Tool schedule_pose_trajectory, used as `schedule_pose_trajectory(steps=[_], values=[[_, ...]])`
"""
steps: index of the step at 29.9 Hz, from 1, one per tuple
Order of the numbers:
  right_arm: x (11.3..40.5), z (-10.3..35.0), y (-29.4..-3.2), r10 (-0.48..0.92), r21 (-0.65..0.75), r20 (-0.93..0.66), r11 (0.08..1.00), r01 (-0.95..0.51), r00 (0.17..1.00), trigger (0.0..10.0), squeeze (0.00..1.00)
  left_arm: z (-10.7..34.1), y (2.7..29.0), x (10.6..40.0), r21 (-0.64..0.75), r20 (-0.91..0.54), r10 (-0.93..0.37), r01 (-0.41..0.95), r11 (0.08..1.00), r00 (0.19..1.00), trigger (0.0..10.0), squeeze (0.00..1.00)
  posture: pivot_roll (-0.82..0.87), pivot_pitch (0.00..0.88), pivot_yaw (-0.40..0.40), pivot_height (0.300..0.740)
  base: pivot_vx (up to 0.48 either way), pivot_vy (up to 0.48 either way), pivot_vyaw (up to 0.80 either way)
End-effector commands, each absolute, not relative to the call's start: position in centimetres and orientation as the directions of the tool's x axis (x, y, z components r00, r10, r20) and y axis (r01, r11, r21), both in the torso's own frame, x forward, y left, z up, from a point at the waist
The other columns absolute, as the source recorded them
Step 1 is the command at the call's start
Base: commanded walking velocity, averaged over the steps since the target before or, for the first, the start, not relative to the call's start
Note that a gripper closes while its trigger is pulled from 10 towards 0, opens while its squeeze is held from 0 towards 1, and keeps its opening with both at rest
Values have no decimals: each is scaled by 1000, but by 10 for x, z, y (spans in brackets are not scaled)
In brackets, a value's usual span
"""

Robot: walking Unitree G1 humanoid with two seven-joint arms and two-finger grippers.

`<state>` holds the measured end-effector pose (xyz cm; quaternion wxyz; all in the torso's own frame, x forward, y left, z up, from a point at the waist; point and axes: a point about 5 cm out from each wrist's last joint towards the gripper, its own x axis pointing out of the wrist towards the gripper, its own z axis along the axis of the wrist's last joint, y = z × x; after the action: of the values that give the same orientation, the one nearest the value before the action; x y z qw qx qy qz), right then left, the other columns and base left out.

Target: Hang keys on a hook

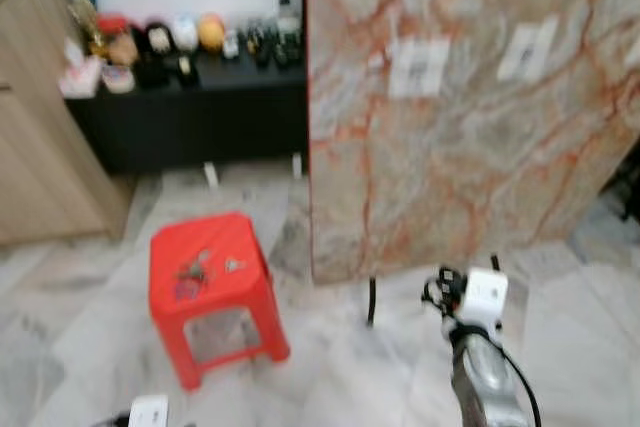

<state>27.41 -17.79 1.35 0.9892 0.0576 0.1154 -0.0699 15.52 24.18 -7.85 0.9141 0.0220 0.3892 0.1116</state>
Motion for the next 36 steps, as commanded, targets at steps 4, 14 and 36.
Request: schedule_pose_trajectory(steps=[4,14,36], values=[[276,14,-173,-115,109,-234,984,143,966,10000,0,-83,245,143,150,-741,231,-181,972,631,10000,0,9,0,-19,740,0,0,0],[280,23,-174,-113,88,-178,988,130,978,10000,0,-84,242,144,142,-740,228,-184,973,633,10000,0,7,0,-16,740,0,0,0],[297,67,-185,-265,-193,66,942,273,962,10000,0,-84,242,144,137,-736,237,-204,969,634,10000,0,8,0,-22,740,0,0,0]])
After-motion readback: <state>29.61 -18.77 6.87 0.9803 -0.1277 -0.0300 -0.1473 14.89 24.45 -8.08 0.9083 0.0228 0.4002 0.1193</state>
